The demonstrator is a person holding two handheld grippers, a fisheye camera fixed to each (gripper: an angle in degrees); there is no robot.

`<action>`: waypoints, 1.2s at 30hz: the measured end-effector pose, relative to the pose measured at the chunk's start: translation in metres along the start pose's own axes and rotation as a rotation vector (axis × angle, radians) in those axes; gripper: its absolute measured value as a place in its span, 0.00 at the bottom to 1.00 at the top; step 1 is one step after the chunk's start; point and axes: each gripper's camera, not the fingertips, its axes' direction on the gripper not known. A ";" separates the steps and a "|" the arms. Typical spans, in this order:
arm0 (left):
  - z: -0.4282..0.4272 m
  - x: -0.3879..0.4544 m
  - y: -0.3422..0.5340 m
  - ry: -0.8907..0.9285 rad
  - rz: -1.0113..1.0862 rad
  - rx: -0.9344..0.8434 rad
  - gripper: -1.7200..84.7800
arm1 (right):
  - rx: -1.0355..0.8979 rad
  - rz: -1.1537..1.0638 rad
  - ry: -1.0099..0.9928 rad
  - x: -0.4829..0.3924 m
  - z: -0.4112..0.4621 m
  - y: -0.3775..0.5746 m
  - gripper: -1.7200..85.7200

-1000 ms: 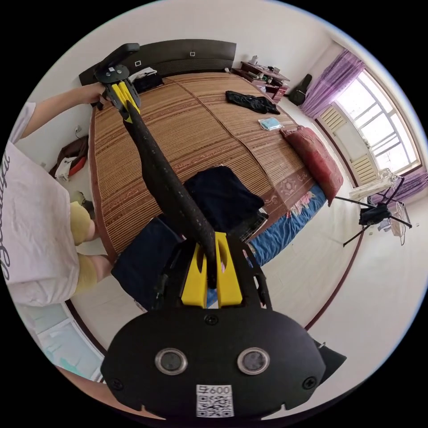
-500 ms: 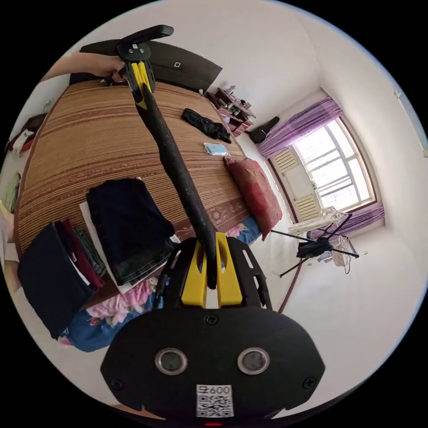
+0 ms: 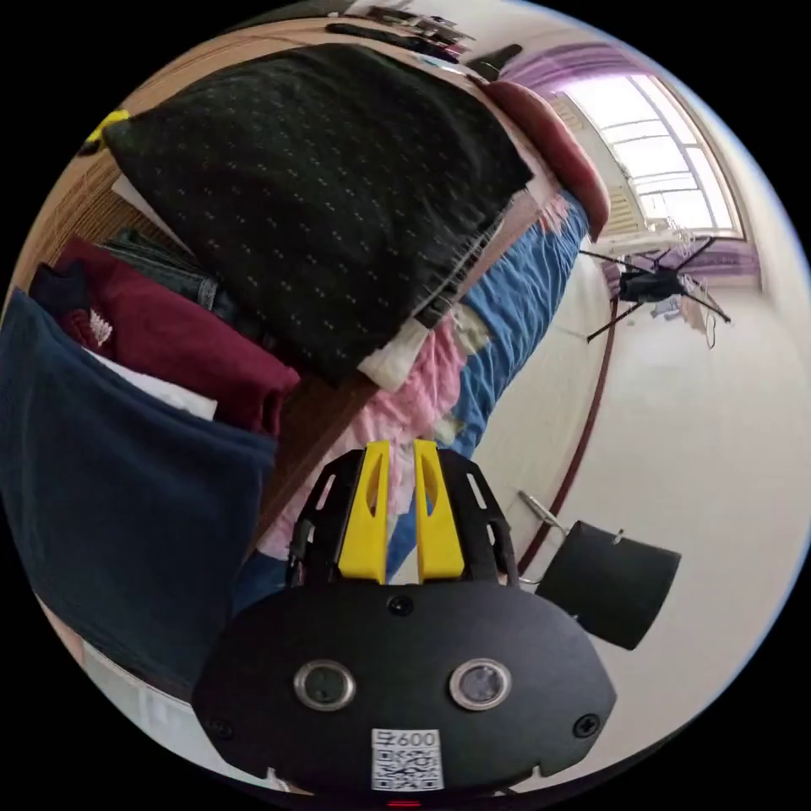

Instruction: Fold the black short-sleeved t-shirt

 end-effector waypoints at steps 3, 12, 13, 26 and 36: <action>-0.005 -0.027 0.011 0.103 -0.100 -0.079 0.05 | 0.040 0.167 -0.125 0.063 -0.024 0.019 0.01; 0.000 -0.103 -0.107 0.035 -0.103 0.090 0.03 | 0.468 0.458 -0.250 0.164 -0.077 -0.053 0.01; 0.010 -0.119 -0.136 0.044 -0.138 0.118 0.03 | 0.485 0.440 -0.278 0.167 -0.076 -0.080 0.01; 0.172 -0.188 -0.307 0.088 -0.187 0.005 0.02 | 0.385 0.089 -0.191 0.163 -0.002 -0.256 0.01; 0.143 -0.212 -0.291 -0.092 -0.138 0.116 0.02 | 0.570 0.325 -0.272 0.220 -0.001 -0.218 0.01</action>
